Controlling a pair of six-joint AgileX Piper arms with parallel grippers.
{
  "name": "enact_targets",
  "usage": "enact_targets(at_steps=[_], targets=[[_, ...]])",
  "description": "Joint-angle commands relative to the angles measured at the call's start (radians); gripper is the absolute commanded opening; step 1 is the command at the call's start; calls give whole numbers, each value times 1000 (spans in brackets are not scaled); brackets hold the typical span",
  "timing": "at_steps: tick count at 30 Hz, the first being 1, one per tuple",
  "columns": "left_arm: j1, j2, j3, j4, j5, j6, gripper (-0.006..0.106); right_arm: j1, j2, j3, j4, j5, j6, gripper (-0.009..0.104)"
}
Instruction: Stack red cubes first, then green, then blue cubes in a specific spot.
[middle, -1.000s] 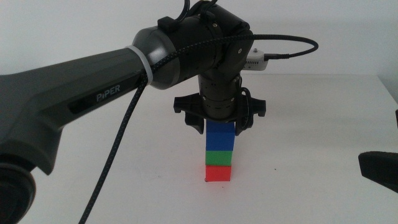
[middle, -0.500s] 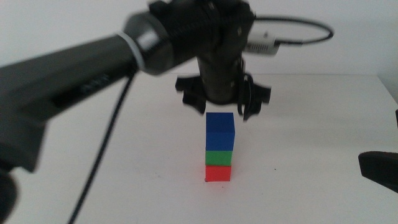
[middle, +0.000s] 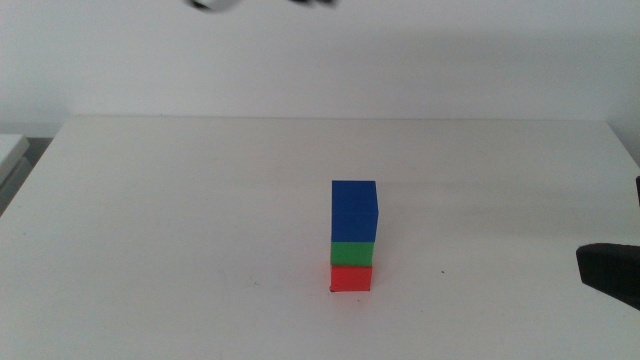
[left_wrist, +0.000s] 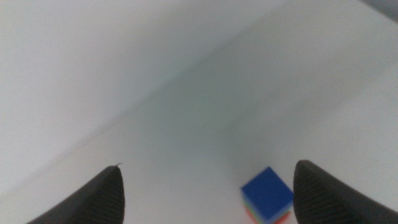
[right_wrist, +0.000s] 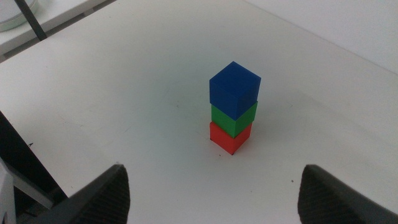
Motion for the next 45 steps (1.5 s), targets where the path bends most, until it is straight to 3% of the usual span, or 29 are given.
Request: enact_targets(at_steps=[1,7,13,19,25,35,38,41,44,45], targets=[[16,-66,6,14,3,64,91,-5,-5,3,-3,-16,-3,92],[175,-252,162,3,3,98,91,-5,-5,3,-3,-16,-3,92],[470,-556,479,-118,-154,236,91,-5,-5,3,1,-16,-3,92],[650,-724,632,-142,-229,222,91,-5,-5,3,1,-16,-3,92],[682,-780,632,-226,-242,222,91,-5,-5,3,1,-16,-3,92],[682,-788,632,-215,-266,222,91,-5,-5,3,1,-16,-3,92],[682,-799,683,-274,-277,222,91,-5,-5,12,-1,-20,-3,92],[682,-844,814,-337,-367,222,91,-5,-9,96,-13,-142,-3,92],[682,-918,1015,-340,-578,222,91,-5,-35,282,-32,-458,-3,92],[682,-949,1094,-345,-645,222,91,-9,-45,357,-11,-568,-3,92]])
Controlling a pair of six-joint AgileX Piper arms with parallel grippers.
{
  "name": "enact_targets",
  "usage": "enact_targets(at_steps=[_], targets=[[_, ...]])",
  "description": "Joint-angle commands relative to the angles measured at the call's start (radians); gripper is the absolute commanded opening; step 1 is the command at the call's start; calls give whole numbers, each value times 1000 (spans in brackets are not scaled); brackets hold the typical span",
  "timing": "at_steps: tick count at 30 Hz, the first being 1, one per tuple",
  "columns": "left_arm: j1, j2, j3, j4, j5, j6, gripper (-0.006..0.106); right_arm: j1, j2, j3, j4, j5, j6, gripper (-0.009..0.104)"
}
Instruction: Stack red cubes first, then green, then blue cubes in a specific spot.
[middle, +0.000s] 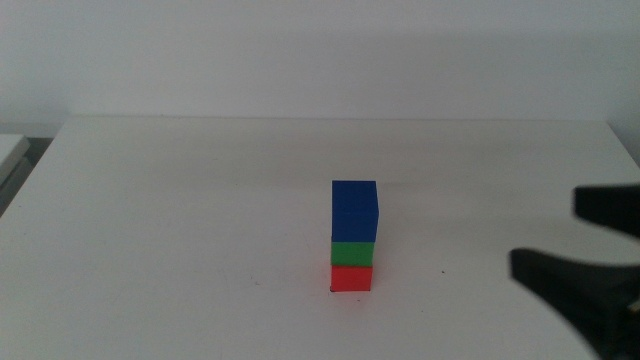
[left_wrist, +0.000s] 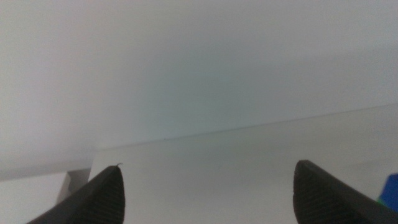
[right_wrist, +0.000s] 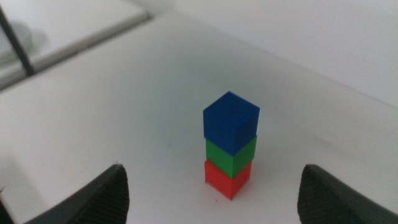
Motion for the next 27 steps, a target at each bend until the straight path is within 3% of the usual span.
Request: enact_targets(at_steps=[1,3,8,15,17,22,27], targets=[[3,-68,162,-16,-167,-3,91,-18,-24,163,27,-261,-3,92],[3,-133,308,-19,-224,-3,91,-67,-62,285,70,-328,-3,92],[3,-292,583,-61,-358,-3,91,-318,-271,476,30,-315,-3,92],[3,-494,824,17,-551,-3,91,-671,-591,663,-21,-320,-3,92],[3,-539,867,11,-553,-3,91,-729,-656,692,-21,-320,-3,92],[3,-579,918,-20,-576,-3,91,-790,-669,705,53,-400,-3,92],[3,-579,918,-20,-615,-1,91,-790,-669,705,46,-433,-3,92]])
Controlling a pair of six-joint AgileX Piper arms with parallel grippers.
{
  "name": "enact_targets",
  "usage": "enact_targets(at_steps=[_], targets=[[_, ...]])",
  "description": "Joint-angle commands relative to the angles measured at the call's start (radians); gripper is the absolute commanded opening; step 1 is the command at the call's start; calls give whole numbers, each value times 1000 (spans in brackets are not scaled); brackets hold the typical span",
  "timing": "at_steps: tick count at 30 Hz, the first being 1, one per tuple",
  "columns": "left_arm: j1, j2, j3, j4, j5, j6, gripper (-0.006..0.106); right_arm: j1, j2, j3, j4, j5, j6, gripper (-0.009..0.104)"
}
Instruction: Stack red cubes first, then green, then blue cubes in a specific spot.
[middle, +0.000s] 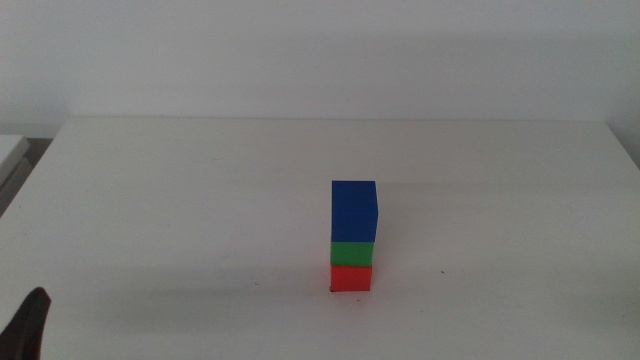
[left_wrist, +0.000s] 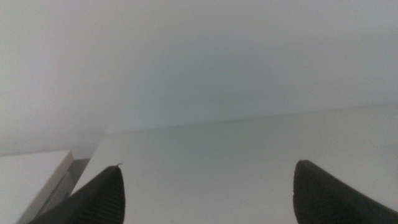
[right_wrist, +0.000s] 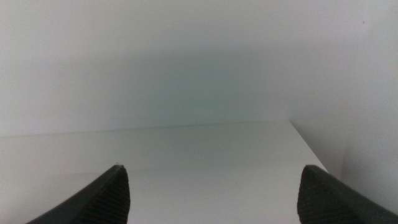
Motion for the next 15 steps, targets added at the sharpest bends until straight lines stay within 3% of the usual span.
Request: enact_targets(at_steps=[1,6,10,15], targets=[[3,-4,0,-15,-32,-1,91,-7,-4,3,0,-26,-5,92],[3,-4,0,-33,-38,-3,91,-7,-4,3,0,-38,-5,92],[3,-4,0,22,-42,-3,91,-7,-4,3,0,-38,-5,92],[3,-4,0,32,-42,-3,91,-7,-4,3,0,-38,-5,92]])
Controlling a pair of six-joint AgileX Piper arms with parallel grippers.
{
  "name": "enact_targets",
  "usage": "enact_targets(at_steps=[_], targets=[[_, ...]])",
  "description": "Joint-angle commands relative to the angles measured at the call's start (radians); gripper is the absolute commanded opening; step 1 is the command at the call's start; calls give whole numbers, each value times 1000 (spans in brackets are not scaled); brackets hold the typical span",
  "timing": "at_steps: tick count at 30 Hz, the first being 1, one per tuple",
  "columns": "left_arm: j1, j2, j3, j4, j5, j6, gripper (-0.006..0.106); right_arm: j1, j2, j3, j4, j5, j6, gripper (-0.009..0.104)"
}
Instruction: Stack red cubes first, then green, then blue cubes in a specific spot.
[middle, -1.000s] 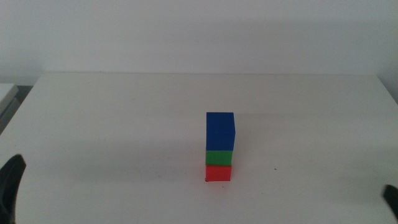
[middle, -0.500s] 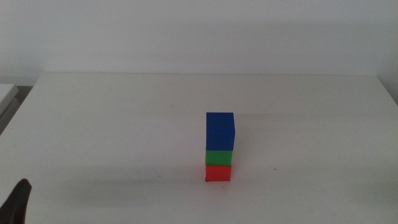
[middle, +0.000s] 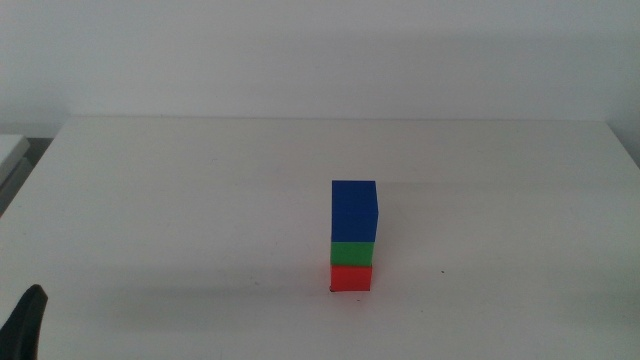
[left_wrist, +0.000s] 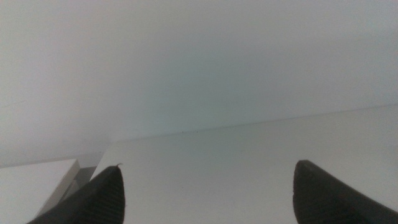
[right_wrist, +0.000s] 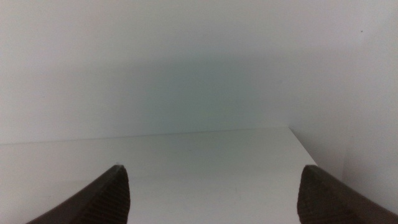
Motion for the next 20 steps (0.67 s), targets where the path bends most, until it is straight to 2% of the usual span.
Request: enact_targets(at_steps=[1,20], targets=[[3,-4,0,5,-22,-3,91,-7,-4,3,0,-13,-5,92],[43,-4,0,4,-37,-3,91,-7,-4,3,0,-13,-5,92]])
